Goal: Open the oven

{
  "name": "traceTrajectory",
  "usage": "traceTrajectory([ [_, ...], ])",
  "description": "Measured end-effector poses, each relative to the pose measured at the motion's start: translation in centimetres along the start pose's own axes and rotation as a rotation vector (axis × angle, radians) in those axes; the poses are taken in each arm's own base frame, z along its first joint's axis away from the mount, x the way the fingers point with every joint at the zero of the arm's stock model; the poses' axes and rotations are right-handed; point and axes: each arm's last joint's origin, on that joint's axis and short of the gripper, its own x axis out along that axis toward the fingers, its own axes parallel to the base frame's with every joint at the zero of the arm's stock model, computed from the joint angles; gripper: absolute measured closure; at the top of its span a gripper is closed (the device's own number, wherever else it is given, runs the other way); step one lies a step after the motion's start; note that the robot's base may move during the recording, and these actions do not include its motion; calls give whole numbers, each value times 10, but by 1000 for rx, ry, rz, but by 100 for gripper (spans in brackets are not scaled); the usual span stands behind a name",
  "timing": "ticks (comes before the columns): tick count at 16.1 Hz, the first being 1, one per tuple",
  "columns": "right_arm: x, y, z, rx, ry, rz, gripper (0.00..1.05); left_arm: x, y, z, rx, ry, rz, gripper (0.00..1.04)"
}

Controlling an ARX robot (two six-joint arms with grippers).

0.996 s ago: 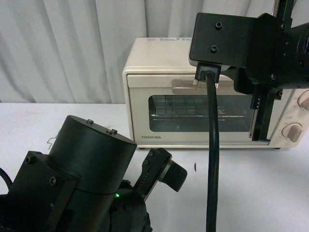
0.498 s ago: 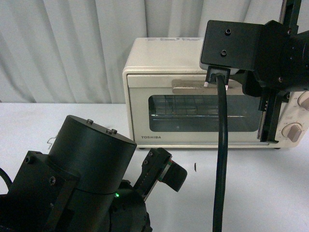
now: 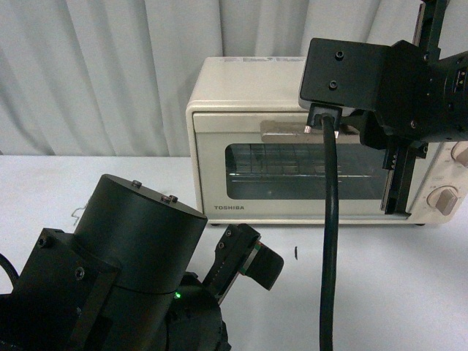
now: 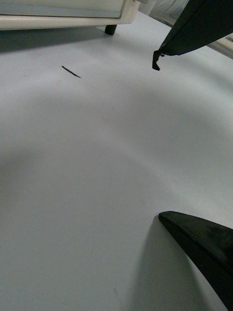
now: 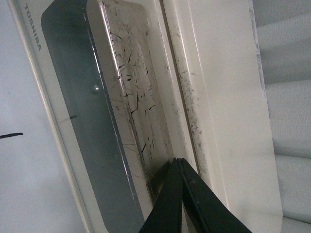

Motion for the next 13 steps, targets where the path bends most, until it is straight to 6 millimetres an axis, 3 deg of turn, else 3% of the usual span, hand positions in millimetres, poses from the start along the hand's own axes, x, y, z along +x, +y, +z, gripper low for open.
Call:
traceTrajectory([
  [9,-10,7,-10,170,-39,101,103,0,0,0,0,0,0,7],
  [13,-19,21,-12,232,-65,157,103,0,0,0,0,0,0,7],
])
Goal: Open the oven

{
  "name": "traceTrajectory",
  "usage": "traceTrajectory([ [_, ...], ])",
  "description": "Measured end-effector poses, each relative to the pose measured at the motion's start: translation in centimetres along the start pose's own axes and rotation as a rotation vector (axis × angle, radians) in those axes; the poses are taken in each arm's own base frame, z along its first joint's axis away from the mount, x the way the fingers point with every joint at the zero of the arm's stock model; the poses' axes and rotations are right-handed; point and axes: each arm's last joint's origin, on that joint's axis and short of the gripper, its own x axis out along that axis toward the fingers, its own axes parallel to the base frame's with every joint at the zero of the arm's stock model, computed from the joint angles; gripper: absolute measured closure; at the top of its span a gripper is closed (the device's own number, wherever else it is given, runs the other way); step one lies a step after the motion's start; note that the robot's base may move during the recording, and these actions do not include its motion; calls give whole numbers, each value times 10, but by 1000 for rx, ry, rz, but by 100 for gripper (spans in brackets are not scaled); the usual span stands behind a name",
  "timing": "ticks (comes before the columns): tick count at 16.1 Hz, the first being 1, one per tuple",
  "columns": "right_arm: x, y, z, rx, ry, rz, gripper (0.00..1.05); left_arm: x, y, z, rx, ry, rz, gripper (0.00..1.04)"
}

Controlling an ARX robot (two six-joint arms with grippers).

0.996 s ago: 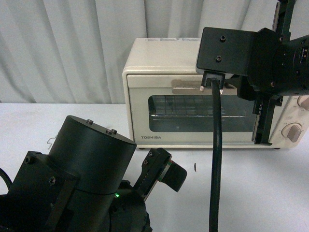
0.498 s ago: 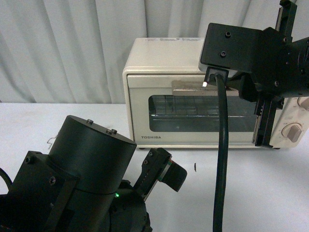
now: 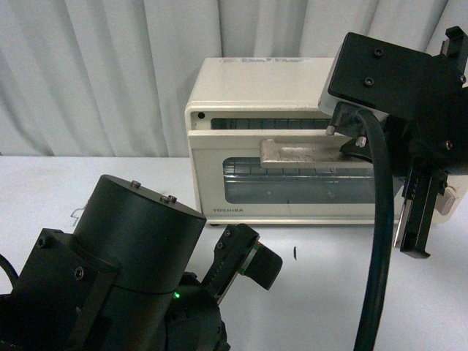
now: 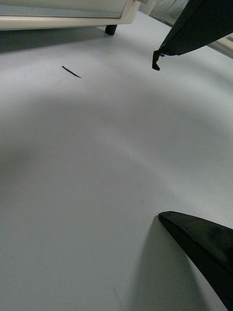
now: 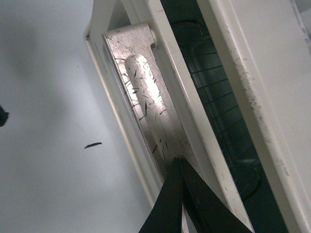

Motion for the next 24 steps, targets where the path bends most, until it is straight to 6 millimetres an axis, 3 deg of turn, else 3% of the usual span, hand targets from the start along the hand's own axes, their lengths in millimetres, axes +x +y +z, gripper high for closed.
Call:
traceTrajectory([
  [5,-4,16,-4,57,-29,97,103,0,0,0,0,0,0,7],
  [9,-6,46,-10,125,0,245,103,0,0,0,1,0,2,7],
  [13,-26,32,-1,116,-9,170,103,0,0,0,1,0,1,7],
  [16,-53,10,13,98,-65,69,102,0,0,0,1,0,1,7],
  [20,-90,-23,22,108,-120,-91,60,0,0,0,1,0,1,7],
  [24,-96,-28,24,117,-125,-123,15,0,0,0,1,1,1,7],
])
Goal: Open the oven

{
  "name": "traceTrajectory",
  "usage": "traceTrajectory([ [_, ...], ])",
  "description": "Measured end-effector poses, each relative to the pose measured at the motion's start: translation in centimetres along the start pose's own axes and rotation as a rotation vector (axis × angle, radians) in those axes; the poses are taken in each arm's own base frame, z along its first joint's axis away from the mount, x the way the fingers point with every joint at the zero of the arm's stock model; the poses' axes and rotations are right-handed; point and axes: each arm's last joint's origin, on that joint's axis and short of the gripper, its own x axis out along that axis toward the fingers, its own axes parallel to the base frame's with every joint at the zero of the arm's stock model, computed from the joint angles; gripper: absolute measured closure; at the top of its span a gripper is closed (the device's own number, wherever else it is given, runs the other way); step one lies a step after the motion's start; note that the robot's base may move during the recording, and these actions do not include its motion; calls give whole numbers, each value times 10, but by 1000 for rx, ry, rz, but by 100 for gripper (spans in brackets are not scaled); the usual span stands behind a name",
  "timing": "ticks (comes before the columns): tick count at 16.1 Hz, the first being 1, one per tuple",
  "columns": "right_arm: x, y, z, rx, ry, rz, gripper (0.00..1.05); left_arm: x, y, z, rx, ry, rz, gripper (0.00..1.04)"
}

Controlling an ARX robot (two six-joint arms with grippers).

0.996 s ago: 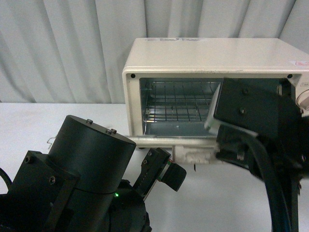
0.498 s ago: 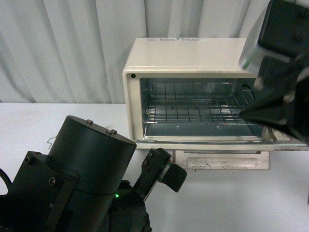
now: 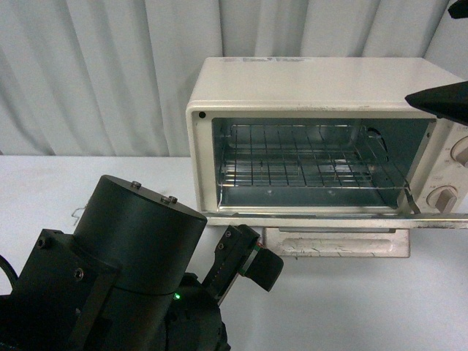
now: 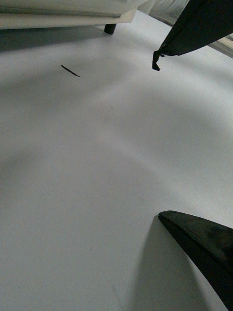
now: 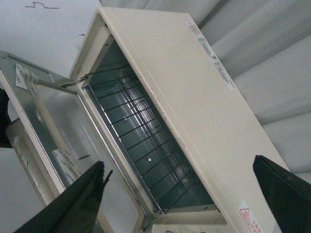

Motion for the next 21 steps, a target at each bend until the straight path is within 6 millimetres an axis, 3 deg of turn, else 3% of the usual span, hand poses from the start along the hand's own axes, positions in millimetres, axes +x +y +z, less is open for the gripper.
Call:
traceTrajectory([
  [1,0,0,0,3,0,0,5,0,0,0,0,0,0,7],
  [6,0,-1,1,8,-4,-20,7,0,0,0,0,0,0,7],
  [7,4,3,2,47,-13,-228,14,0,0,0,0,0,0,7],
  [10,-24,30,-34,553,-60,-669,47,0,0,0,0,3,-1,7],
  [12,-42,41,-43,722,-161,-707,69,0,0,0,0,-4,2,7],
  [15,-55,63,-62,786,-156,-687,101,0,0,0,0,0,0,7],
  [21,-75,81,-76,796,-175,-671,103,0,0,0,0,-1,-1,7],
])
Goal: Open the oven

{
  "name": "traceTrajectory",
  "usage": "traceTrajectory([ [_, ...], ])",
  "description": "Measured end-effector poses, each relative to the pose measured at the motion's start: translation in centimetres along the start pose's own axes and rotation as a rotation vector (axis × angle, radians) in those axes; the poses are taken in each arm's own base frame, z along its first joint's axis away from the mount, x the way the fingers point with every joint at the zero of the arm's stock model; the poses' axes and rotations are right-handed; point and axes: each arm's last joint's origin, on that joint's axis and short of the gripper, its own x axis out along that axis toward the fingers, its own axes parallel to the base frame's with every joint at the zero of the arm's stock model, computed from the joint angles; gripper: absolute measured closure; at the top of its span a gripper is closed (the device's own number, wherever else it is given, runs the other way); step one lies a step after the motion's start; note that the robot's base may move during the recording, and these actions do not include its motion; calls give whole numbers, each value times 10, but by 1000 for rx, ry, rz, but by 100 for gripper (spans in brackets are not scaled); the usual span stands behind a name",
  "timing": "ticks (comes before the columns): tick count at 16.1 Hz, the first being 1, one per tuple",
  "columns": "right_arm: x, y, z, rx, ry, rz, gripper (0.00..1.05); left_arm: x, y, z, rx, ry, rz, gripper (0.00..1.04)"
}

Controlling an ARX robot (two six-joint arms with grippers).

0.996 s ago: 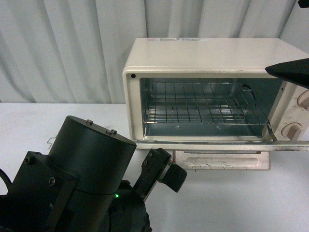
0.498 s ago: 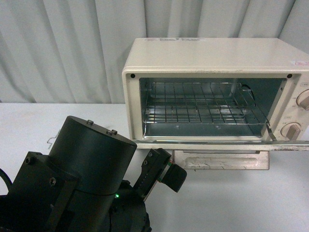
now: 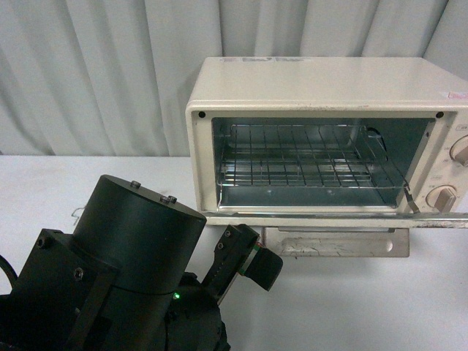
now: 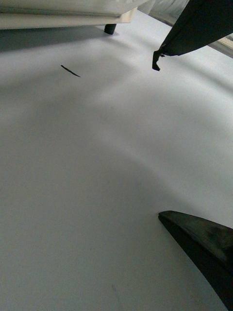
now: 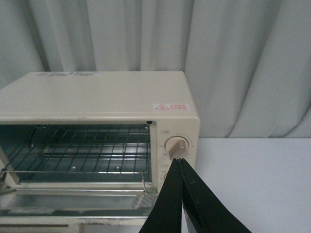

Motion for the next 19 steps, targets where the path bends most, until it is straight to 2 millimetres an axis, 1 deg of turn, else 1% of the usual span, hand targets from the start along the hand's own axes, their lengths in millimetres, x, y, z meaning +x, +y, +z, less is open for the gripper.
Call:
traceTrajectory([
  [1,-7,-8,-5,1,7,-37,103,0,0,0,0,0,1,7],
  [7,-30,-6,-15,2,1,-20,103,0,0,0,0,-1,1,7],
  [8,-33,-6,-18,2,-32,-20,103,0,0,0,0,-1,0,7],
  [9,-34,-6,-23,3,1,-19,103,0,0,0,0,0,0,7],
  [12,-43,-6,-19,3,-23,-20,103,0,0,0,0,-1,0,7],
  [19,-54,-6,-19,3,-23,-20,103,0,0,0,0,0,1,7],
])
